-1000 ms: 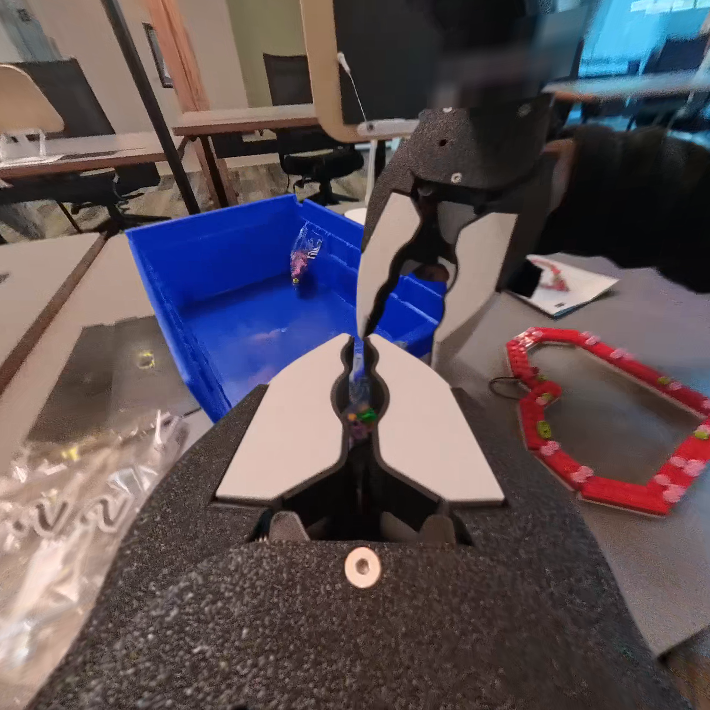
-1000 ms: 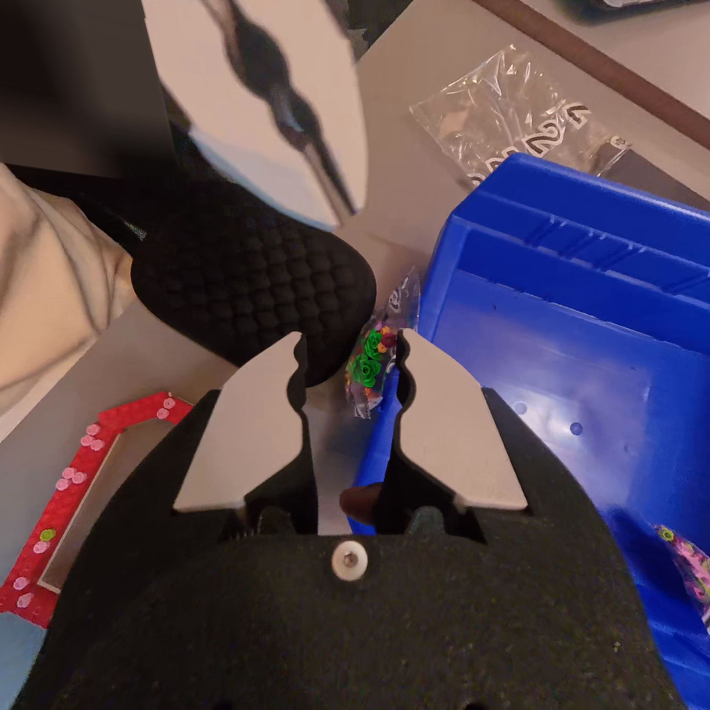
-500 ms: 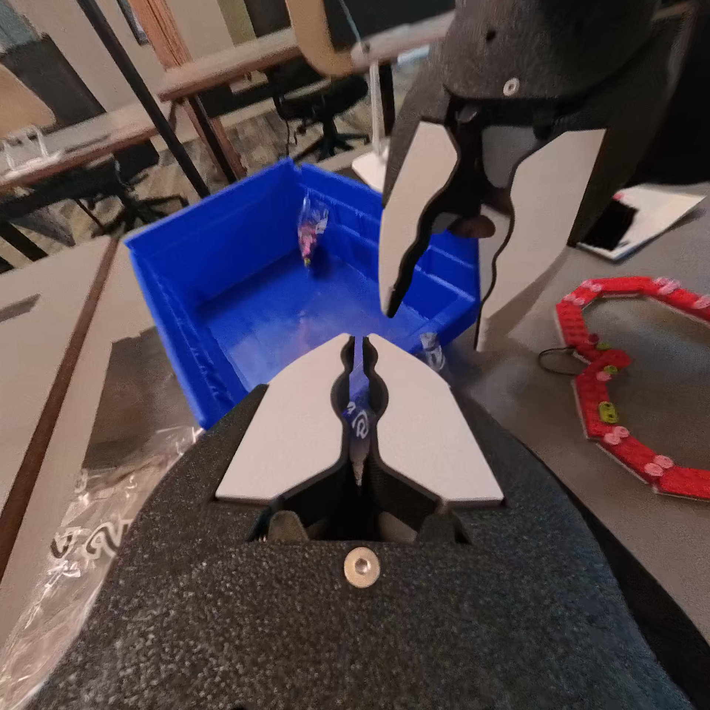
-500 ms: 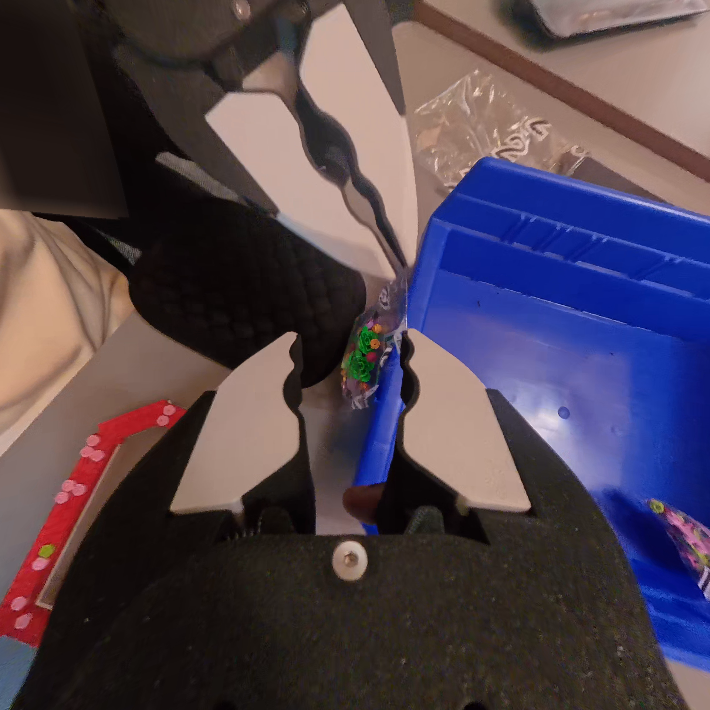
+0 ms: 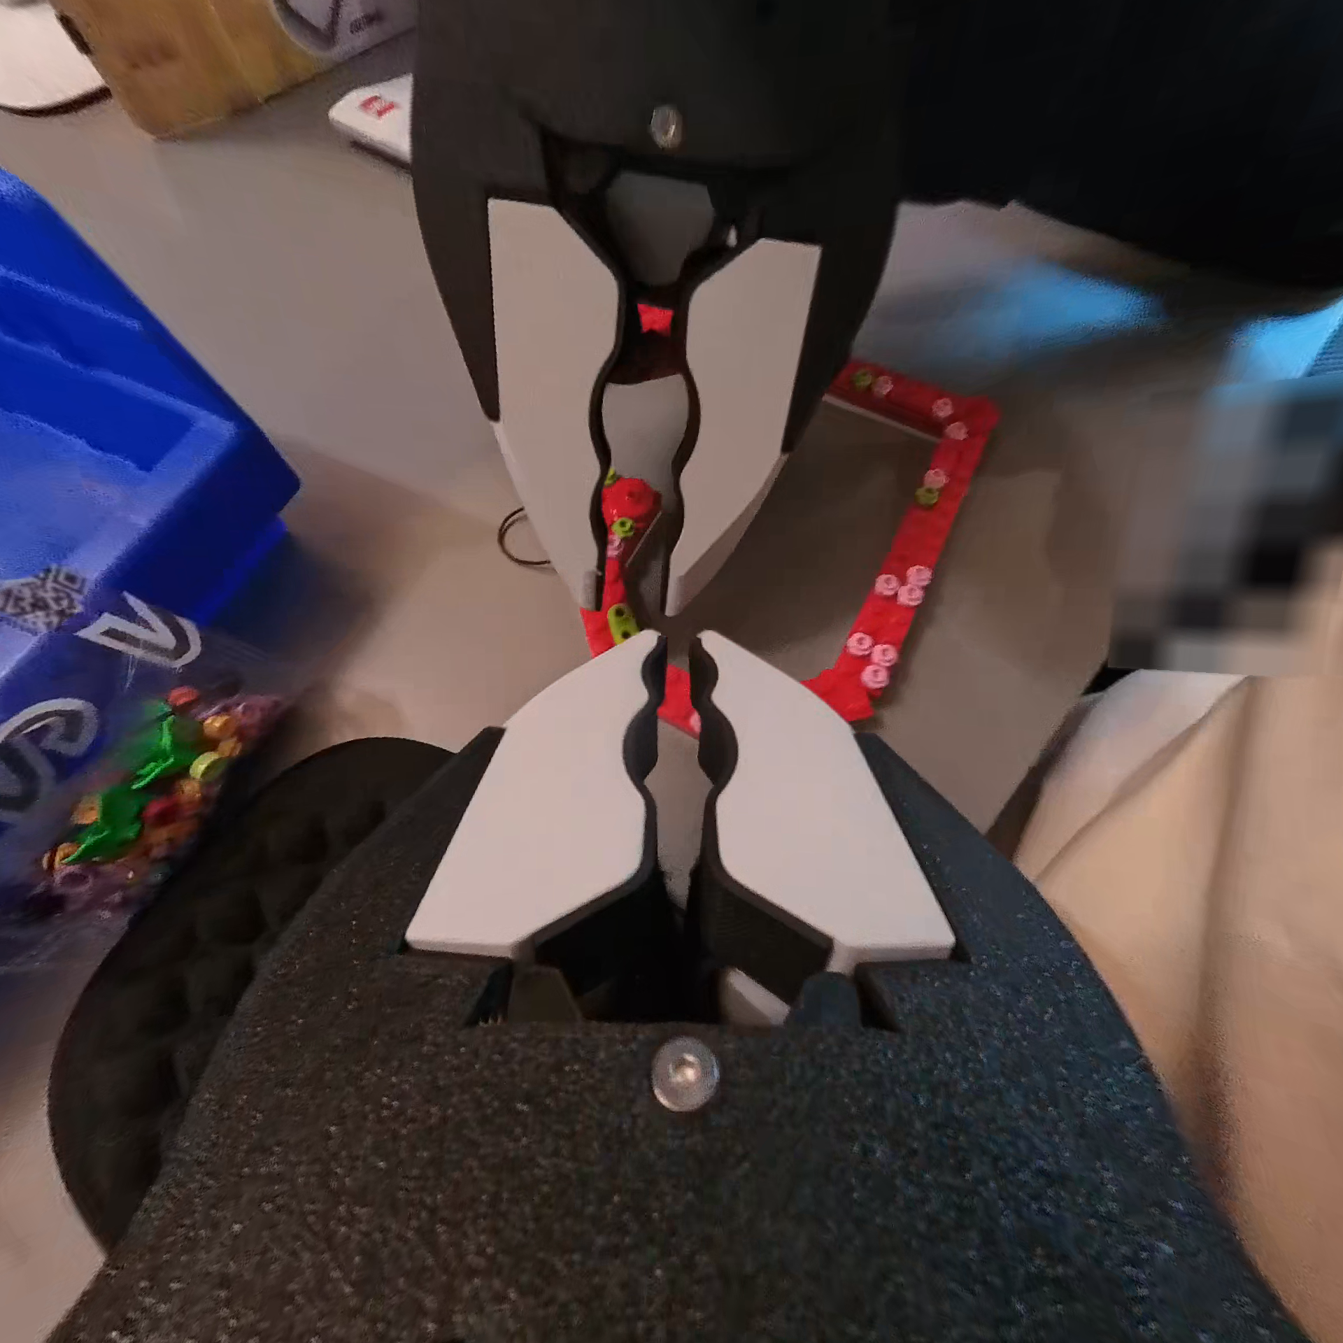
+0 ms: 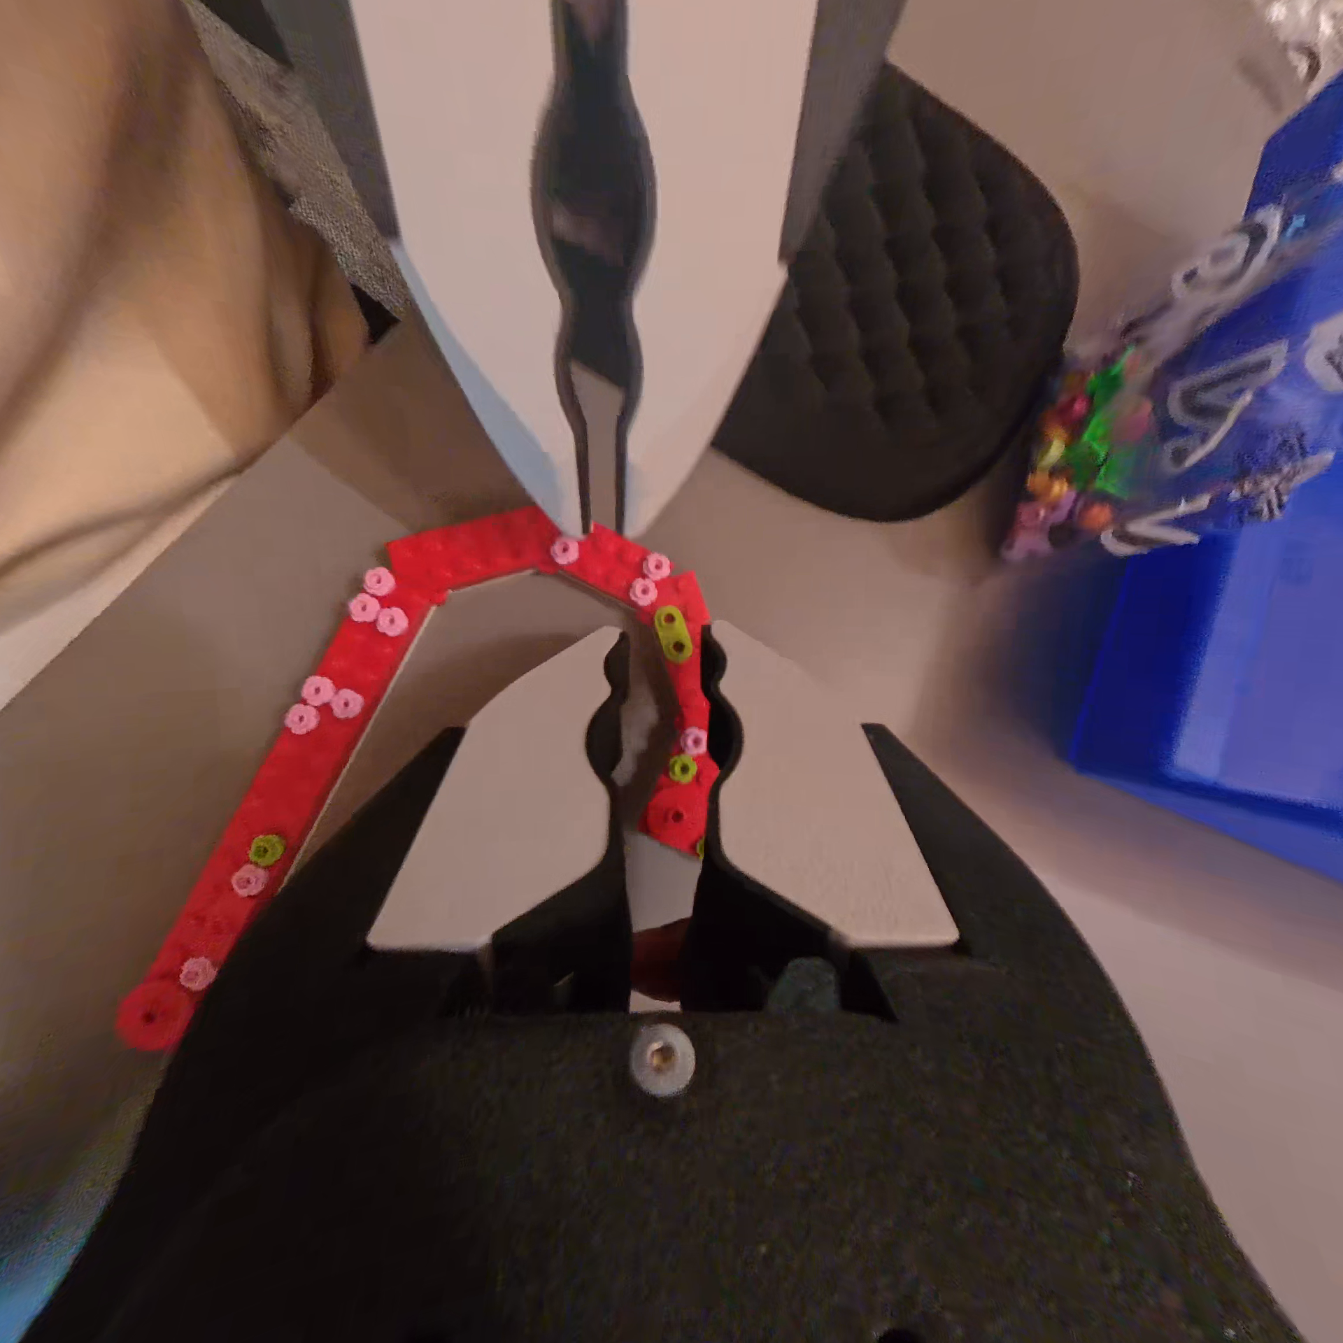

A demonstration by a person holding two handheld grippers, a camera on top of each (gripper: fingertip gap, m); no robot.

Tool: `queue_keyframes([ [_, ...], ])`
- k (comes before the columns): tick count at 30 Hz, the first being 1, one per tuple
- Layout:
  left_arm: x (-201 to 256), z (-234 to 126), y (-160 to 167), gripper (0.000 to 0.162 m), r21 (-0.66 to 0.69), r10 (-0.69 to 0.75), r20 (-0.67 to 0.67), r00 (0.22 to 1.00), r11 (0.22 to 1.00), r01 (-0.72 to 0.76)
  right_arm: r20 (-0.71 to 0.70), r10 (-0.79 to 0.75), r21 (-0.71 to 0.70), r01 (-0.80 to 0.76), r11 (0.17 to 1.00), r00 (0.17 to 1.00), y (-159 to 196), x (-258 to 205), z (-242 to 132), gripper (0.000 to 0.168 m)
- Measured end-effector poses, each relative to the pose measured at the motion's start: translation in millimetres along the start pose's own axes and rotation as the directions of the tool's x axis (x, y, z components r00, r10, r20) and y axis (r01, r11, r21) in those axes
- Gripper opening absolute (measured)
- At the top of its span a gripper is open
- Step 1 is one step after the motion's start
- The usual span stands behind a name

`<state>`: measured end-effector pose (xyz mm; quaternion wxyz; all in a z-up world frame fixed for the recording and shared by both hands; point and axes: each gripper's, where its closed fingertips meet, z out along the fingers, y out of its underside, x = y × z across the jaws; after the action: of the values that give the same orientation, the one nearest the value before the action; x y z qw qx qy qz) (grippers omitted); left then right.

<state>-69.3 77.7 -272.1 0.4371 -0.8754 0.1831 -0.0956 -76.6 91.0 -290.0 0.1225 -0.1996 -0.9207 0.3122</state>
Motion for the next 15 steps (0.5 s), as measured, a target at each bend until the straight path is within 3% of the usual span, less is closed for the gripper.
queue_keyframes([
  [7,-15,14,18,0.005,-0.112,-0.010,0.091,0.996,0.993,0.021,0.025,-0.069,-0.062,0.071,0.996,0.997,5,2,9,0.009],
  [15,-13,17,20,0.002,-0.121,-0.064,0.030,0.997,0.990,0.067,0.012,-0.128,-0.067,0.128,0.989,0.992,4,2,12,0.008],
])
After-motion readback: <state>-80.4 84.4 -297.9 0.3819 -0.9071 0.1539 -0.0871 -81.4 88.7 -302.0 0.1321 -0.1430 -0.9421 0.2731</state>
